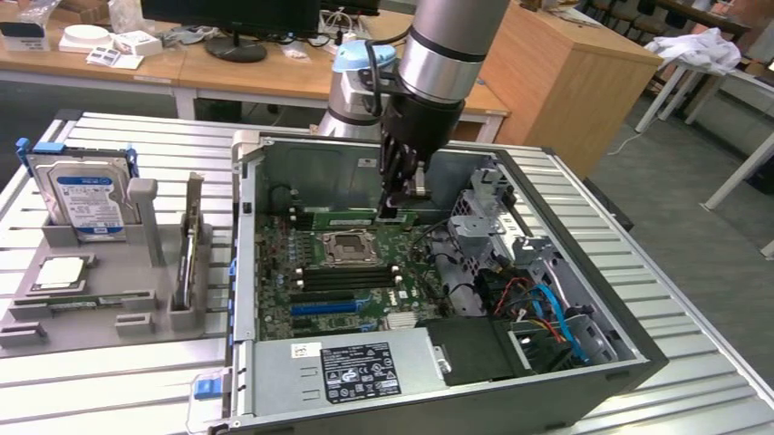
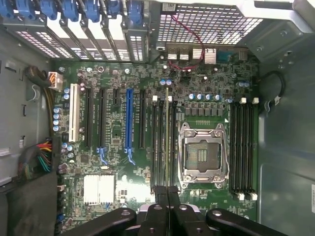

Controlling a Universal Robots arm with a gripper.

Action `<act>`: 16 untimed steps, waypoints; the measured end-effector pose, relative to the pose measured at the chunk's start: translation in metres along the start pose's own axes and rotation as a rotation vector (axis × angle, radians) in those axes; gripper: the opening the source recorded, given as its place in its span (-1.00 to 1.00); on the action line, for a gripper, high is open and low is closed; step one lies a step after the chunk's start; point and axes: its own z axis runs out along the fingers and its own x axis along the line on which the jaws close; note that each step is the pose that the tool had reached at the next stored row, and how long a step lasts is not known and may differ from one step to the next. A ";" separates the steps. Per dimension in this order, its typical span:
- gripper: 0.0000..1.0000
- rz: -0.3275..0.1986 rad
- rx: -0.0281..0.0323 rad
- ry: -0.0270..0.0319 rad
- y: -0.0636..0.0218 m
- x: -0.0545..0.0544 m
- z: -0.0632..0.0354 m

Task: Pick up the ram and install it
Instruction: 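Insert the ram into the slot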

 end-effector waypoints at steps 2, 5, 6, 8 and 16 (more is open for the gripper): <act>-0.77 0.000 0.0000 0.0001 0.0000 0.002 -0.0001; -0.77 0.000 0.0000 0.0001 0.0001 0.003 -0.0001; -0.77 0.000 0.0000 0.0002 0.0001 0.003 0.0001; -0.77 0.000 0.0001 0.0001 0.0000 0.003 0.0009; -0.77 0.000 0.0007 0.0001 -0.0004 0.004 0.0129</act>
